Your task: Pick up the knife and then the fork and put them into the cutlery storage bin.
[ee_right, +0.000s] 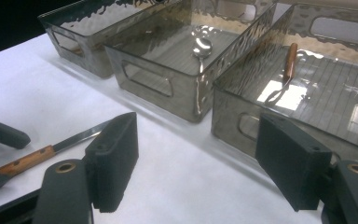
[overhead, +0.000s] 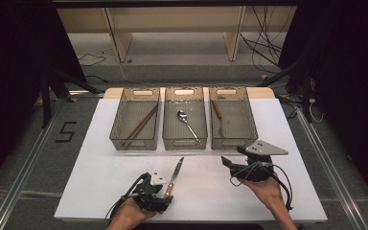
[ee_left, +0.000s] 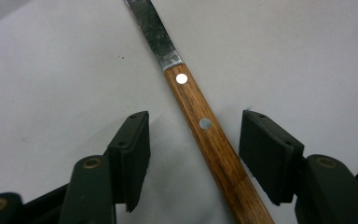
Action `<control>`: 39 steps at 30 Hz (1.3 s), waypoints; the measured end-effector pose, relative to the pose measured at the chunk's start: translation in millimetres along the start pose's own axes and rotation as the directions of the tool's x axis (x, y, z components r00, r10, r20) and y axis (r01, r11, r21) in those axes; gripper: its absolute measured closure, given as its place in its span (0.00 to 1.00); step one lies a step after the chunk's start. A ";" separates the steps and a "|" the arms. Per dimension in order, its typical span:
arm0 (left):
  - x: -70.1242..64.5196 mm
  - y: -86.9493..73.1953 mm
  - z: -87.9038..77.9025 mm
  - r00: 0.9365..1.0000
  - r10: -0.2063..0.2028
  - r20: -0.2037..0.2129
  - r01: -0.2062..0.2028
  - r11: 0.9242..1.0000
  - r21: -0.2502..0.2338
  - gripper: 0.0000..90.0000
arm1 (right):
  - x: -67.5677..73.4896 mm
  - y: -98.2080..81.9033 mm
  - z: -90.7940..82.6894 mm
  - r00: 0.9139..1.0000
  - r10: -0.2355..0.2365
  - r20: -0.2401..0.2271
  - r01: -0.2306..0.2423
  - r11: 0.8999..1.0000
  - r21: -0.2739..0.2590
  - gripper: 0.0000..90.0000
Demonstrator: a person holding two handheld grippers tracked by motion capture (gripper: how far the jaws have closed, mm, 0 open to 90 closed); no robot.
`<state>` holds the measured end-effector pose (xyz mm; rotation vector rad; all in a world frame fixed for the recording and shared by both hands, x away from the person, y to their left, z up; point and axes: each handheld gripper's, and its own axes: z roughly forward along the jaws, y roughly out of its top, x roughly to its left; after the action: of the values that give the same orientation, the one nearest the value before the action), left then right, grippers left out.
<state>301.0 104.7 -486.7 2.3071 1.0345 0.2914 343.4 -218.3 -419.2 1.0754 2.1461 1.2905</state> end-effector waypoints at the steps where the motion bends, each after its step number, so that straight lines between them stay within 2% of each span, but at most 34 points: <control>1: -0.1 -0.1 0.0 1.000 0.001 -0.003 -0.001 1.000 -0.001 0.49 | 0.9 -0.8 -0.1 1.000 0.002 -0.004 -0.002 1.000 0.004 0.34; 12: -2.2 0.4 -0.3 0.999 0.008 -0.031 -0.008 1.000 0.011 0.53 | 5.8 -6.3 0.9 1.000 -0.009 -0.012 0.010 1.000 0.015 0.34; 18: -1.1 -0.6 -1.9 0.999 0.034 -0.018 -0.034 0.999 0.014 0.65 | 6.6 -7.2 0.3 1.000 -0.016 -0.017 0.016 1.000 0.012 0.35; 24: 1.1 -0.4 -3.1 0.999 0.036 -0.014 -0.035 0.999 0.020 0.80 | 7.1 -7.3 -0.8 1.000 -0.018 -0.018 0.018 1.000 0.010 0.35; 26: 1.9 0.1 -3.0 0.999 0.031 -0.010 -0.031 0.999 0.024 0.81 | 7.2 -7.3 -1.3 1.000 -0.016 -0.018 0.016 1.000 0.008 0.35; 32: 3.1 7.0 -1.8 1.000 0.023 0.000 -0.023 0.997 0.073 0.81 | 7.7 -7.8 -1.0 1.000 -0.014 -0.018 0.014 1.000 0.010 0.35; 36: 4.1 13.8 -0.7 1.000 0.031 0.007 -0.031 0.992 0.124 0.81 | 8.3 -7.7 -0.6 1.000 -0.016 -0.022 0.016 1.000 0.006 0.35; 39: 5.2 16.8 0.0 0.999 0.032 0.012 -0.034 0.989 0.143 0.81 | 8.9 -7.4 -1.0 0.999 -0.020 -0.026 0.021 1.000 0.008 0.35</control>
<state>314.7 99.6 -476.9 2.4535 1.0435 0.2250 334.2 -213.9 -424.9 1.0425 2.1775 1.2948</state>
